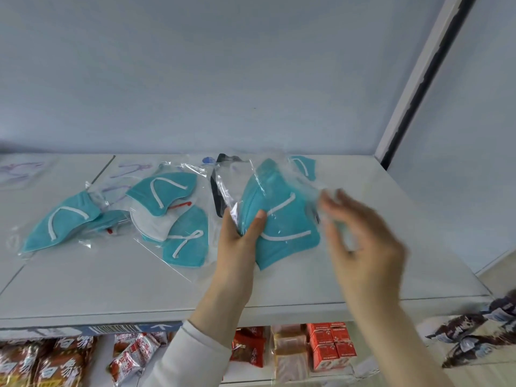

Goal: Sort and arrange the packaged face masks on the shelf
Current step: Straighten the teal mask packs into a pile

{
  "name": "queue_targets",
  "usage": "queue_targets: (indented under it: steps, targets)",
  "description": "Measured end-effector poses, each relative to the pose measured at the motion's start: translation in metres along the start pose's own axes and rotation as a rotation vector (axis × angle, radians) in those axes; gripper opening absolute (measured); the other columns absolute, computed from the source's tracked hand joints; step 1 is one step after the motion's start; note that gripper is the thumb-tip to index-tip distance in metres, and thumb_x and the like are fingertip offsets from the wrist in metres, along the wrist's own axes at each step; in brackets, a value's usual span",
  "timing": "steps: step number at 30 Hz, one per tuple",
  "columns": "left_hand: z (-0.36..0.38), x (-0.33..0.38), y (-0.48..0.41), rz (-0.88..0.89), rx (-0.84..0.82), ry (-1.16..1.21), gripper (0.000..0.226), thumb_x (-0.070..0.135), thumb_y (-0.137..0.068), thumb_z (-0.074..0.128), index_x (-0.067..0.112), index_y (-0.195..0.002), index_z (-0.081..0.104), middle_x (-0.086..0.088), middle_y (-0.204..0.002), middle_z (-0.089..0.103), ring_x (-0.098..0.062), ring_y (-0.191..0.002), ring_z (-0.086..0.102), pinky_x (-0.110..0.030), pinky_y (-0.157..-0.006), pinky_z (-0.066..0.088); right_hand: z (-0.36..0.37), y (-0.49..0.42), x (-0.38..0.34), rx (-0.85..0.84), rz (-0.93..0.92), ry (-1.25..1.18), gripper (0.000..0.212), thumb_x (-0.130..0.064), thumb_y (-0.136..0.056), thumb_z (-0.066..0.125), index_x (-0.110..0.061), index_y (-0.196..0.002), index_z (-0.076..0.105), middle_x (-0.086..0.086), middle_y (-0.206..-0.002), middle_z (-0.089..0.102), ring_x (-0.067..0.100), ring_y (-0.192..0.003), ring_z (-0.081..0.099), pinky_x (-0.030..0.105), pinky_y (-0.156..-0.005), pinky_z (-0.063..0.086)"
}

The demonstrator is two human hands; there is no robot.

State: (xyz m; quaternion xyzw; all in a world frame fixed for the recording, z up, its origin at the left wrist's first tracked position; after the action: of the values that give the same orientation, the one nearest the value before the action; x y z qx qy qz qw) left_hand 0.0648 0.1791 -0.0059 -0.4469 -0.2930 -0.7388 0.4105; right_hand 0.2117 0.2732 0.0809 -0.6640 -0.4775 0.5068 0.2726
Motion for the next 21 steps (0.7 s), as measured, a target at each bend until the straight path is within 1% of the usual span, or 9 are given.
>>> queue_targets:
  steps: [2,4,6,10,13,15,17,19,21]
  targets:
    - [0.009,0.002,0.004,0.011,-0.055,0.045,0.042,0.019,-0.084,0.059,0.012,-0.125,0.053,-0.011,-0.115,0.067,-0.027,-0.105,0.065,-0.043,-0.09,0.052,0.035,0.017,-0.011,-0.197,-0.123,0.144,0.033,-0.032,-0.089,0.054,-0.013,-0.112,0.067,-0.001,-0.117,0.066,0.017,-0.112,0.06,0.033,-0.088,0.054]
    - [0.009,0.005,0.005,0.027,-0.071,0.066,0.047,0.025,-0.079,0.057,0.011,-0.124,0.054,-0.01,-0.114,0.068,-0.026,-0.107,0.065,-0.042,-0.092,0.051,0.049,0.027,-0.012,-0.294,-0.094,0.128,0.046,-0.045,-0.093,0.046,-0.013,-0.121,0.062,-0.002,-0.127,0.06,0.017,-0.119,0.054,0.031,-0.095,0.049]
    - [0.004,0.008,0.004,0.043,-0.07,0.047,0.048,0.033,-0.078,0.056,0.014,-0.121,0.056,-0.008,-0.112,0.069,-0.025,-0.106,0.065,-0.039,-0.09,0.053,0.054,0.032,-0.01,-0.364,0.003,-0.021,0.055,-0.052,-0.096,0.034,-0.014,-0.13,0.053,-0.005,-0.132,0.054,0.012,-0.123,0.048,0.024,-0.099,0.043]
    - [-0.004,0.012,0.005,0.077,-0.068,-0.025,0.065,0.044,-0.068,0.059,0.014,-0.125,0.053,-0.007,-0.113,0.069,-0.024,-0.106,0.065,-0.041,-0.09,0.053,0.067,0.041,-0.015,-0.517,0.138,-0.329,0.052,-0.045,-0.099,0.024,-0.017,-0.138,0.041,0.001,-0.131,0.049,0.004,-0.124,0.047,0.016,-0.104,0.037]
    - [-0.017,0.018,0.006,0.117,-0.028,-0.09,0.058,0.032,-0.067,0.066,0.013,-0.121,0.055,-0.002,-0.103,0.072,-0.021,-0.097,0.069,-0.031,-0.079,0.057,0.072,0.038,-0.024,-0.556,0.173,-0.517,0.039,-0.033,-0.099,0.031,-0.021,-0.134,0.043,-0.003,-0.134,0.05,0.002,-0.125,0.047,0.019,-0.104,0.038]
    - [-0.033,0.024,0.006,0.133,0.008,-0.108,0.048,0.027,-0.071,0.066,0.015,-0.117,0.057,-0.002,-0.101,0.072,-0.021,-0.093,0.07,-0.031,-0.075,0.058,0.066,0.03,-0.019,-0.399,0.132,-0.423,0.038,-0.024,-0.095,0.043,-0.017,-0.132,0.044,-0.003,-0.134,0.05,0.008,-0.123,0.048,0.023,-0.102,0.041]
    - [-0.055,0.032,0.008,0.144,0.061,-0.111,0.043,0.027,-0.069,0.066,0.02,-0.111,0.059,0.002,-0.096,0.073,-0.02,-0.089,0.07,-0.03,-0.07,0.058,0.063,0.025,-0.005,-0.233,0.18,-0.286,0.05,-0.028,-0.088,0.054,-0.016,-0.134,0.039,-0.001,-0.135,0.046,0.014,-0.124,0.04,0.02,-0.104,0.036]
    - [-0.076,0.039,0.013,0.146,0.092,-0.109,0.042,0.025,-0.069,0.064,0.026,-0.11,0.057,0.006,-0.092,0.073,-0.016,-0.085,0.07,-0.027,-0.064,0.058,0.089,0.029,0.001,-0.361,0.376,-0.365,0.055,-0.036,-0.084,0.057,-0.025,-0.134,0.036,-0.012,-0.134,0.042,0.006,-0.125,0.037,0.014,-0.106,0.032]
    - [-0.092,0.047,0.02,0.148,0.09,-0.152,0.039,0.024,-0.07,0.062,0.032,-0.108,0.056,0.01,-0.09,0.072,-0.012,-0.083,0.07,-0.023,-0.062,0.056,0.126,0.043,-0.011,-0.602,0.508,-0.543,0.046,-0.039,-0.09,0.051,-0.029,-0.133,0.04,-0.015,-0.127,0.051,0.003,-0.118,0.049,0.026,-0.104,0.041]
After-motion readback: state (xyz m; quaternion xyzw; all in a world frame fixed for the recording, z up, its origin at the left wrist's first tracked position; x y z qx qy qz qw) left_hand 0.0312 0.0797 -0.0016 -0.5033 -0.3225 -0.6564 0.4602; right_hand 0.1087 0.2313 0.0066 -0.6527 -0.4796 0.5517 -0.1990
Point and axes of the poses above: each hand's wrist, its own y-axis away from the middle knuckle, its own z-axis out of the palm, x = y × z, the point moved 8 cm from there along -y, towards the middle knuckle
